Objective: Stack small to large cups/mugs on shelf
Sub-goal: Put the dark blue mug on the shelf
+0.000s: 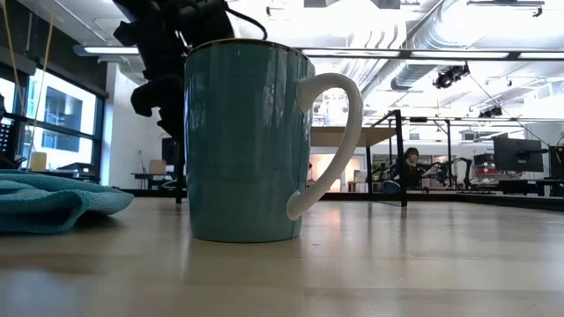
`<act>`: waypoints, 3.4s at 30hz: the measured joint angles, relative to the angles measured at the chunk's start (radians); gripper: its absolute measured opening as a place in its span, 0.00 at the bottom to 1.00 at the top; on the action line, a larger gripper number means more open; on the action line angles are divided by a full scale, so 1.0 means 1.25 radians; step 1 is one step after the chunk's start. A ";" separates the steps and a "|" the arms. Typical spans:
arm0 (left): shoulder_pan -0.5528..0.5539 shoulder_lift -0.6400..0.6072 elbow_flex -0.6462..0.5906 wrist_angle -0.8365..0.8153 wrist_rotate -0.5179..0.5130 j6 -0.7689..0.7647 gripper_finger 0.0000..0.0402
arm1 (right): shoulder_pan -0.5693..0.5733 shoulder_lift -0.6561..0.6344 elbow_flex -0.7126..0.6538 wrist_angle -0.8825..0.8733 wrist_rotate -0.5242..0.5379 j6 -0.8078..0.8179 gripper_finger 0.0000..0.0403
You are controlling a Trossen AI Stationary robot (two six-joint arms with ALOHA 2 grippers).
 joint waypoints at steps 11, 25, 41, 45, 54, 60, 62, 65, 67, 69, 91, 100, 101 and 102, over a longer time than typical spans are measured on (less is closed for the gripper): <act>0.000 0.012 0.000 -0.002 0.007 -0.014 0.35 | 0.000 0.000 0.000 0.000 0.000 0.014 0.44; 0.000 0.016 0.000 -0.002 0.006 -0.039 0.25 | 0.000 0.000 0.000 0.000 0.000 0.014 0.44; 0.000 0.015 0.000 -0.011 -0.043 -0.231 0.18 | 0.000 0.000 0.000 -0.001 0.000 0.013 0.44; -0.002 0.015 0.000 -0.011 -0.066 -0.309 0.12 | 0.001 0.000 0.000 -0.004 0.000 0.006 0.44; -0.002 0.015 0.000 -0.007 -0.075 -0.482 0.15 | 0.002 0.000 0.000 -0.027 0.000 0.000 0.44; -0.028 0.015 0.000 -0.032 -0.123 -0.606 0.13 | 0.002 0.000 0.000 -0.031 0.000 -0.013 0.44; -0.045 0.015 0.000 -0.041 -0.137 -0.633 0.11 | 0.002 0.000 0.000 -0.036 0.000 -0.023 0.44; -0.070 0.015 0.000 -0.043 -0.150 -0.669 0.11 | 0.002 0.000 0.000 -0.037 0.000 -0.032 0.44; -0.081 0.015 0.000 -0.043 -0.151 -0.693 0.13 | 0.002 0.000 0.000 -0.038 0.000 -0.044 0.44; -0.091 0.015 0.000 -0.042 -0.151 -0.705 0.16 | 0.002 0.000 0.000 -0.037 0.000 -0.049 0.44; -0.107 0.011 0.000 -0.009 -0.074 -0.619 0.29 | 0.002 0.000 0.000 -0.037 0.000 -0.040 0.44; -0.107 -0.013 -0.001 -0.093 -0.022 -0.431 0.37 | 0.002 0.000 0.000 -0.038 0.000 -0.042 0.44; -0.107 -0.017 0.000 -0.094 -0.022 -0.411 0.37 | 0.002 0.000 0.000 -0.039 0.000 -0.042 0.44; -0.107 -0.023 0.000 -0.100 -0.022 -0.392 0.37 | 0.002 0.000 0.000 -0.039 0.000 -0.042 0.44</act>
